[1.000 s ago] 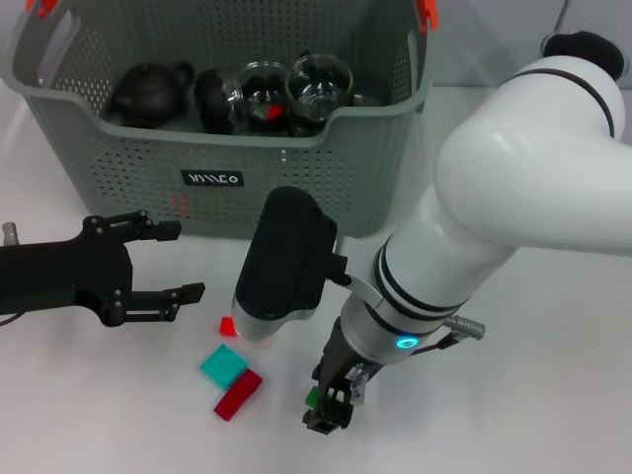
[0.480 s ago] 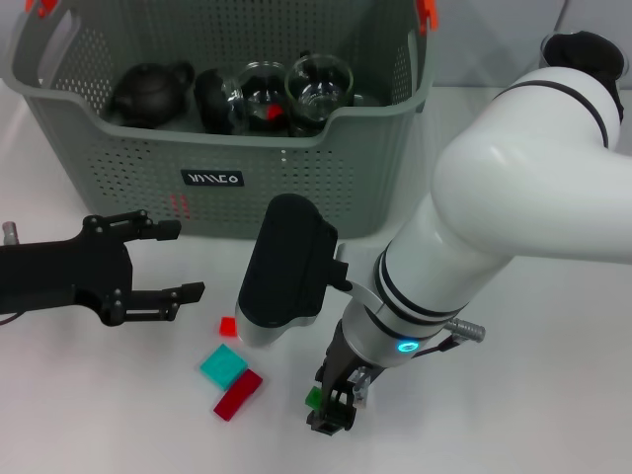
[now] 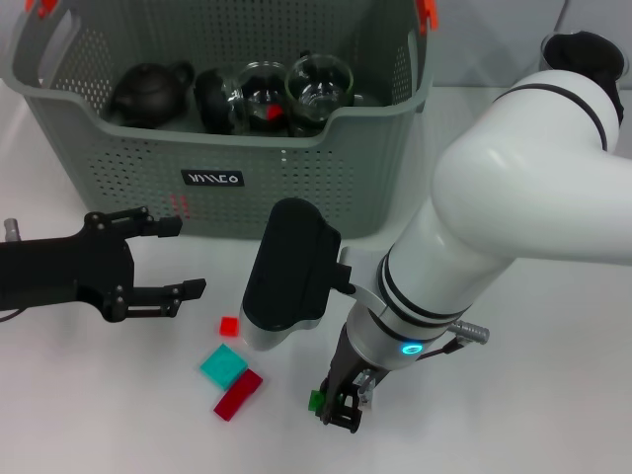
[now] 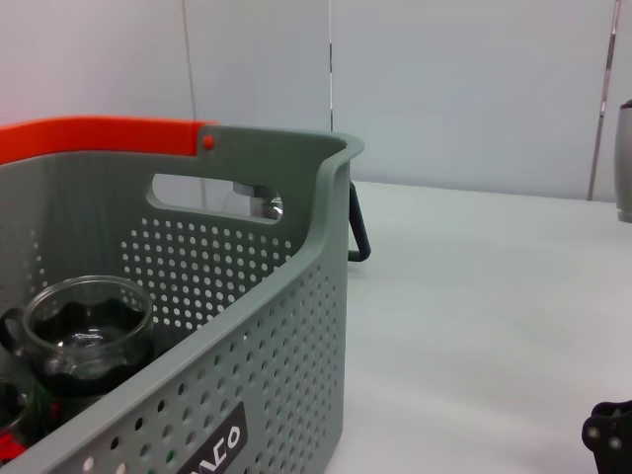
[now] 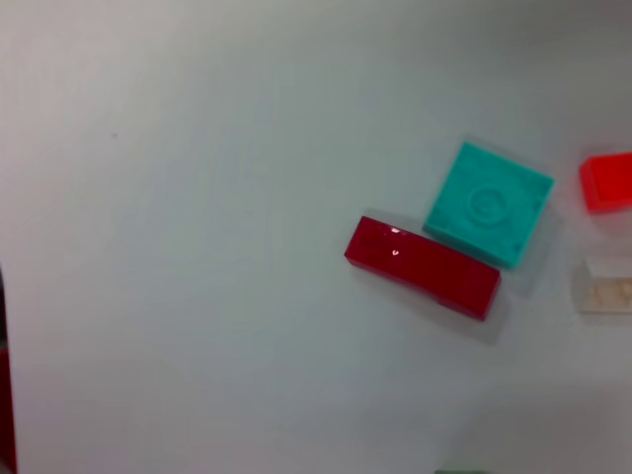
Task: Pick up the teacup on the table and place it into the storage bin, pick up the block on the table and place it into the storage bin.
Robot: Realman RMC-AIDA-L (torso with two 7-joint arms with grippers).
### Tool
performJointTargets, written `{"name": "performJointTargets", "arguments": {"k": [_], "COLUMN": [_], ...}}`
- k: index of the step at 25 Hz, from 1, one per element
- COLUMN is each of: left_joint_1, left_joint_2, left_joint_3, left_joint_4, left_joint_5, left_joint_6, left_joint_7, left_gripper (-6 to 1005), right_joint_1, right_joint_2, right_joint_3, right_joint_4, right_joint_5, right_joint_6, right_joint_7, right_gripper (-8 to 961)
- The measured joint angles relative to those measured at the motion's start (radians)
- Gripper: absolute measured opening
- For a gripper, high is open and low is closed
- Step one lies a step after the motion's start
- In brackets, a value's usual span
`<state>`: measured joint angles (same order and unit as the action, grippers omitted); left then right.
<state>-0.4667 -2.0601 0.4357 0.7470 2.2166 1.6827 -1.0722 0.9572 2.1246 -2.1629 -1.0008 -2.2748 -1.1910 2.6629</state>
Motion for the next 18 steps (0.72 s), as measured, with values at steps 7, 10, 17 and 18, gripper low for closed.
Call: {"name": "performJointTargets", "arguments": {"k": [7,10,17,18], "left_joint_1": [-0.003,-0.004,-0.001,0.001], "left_joint_2": [0.002,0.005,0.01,0.01], "left_joint_3": [0.0,0.0,-0.012,-0.013], "left_joint_4": [0.0,0.0,0.004,0.004], "left_joint_5": [0.0,0.0,0.0,0.0], "left_joint_6": [0.0,0.001,0.01,0.01], "left_joint_7": [0.0,-0.003,-0.005,-0.005], "left_gripper": [828,827,825,825], "right_joint_1": [0.0,0.0,-0.036,-0.047], "right_joint_2": [-0.005,-0.011,-0.02,-0.021], "right_joint_3": [0.003,0.012,0.168,0.205], "right_joint_4": [-0.021,-0.048,-0.196,-0.232], "right_joint_5": [-0.001,-0.008,-0.098,-0.119], "right_joint_6": [-0.013,-0.03,-0.159,-0.185], "right_joint_7": [0.009,0.024,0.062,0.069], "right_gripper": [220,203,202,202]}}
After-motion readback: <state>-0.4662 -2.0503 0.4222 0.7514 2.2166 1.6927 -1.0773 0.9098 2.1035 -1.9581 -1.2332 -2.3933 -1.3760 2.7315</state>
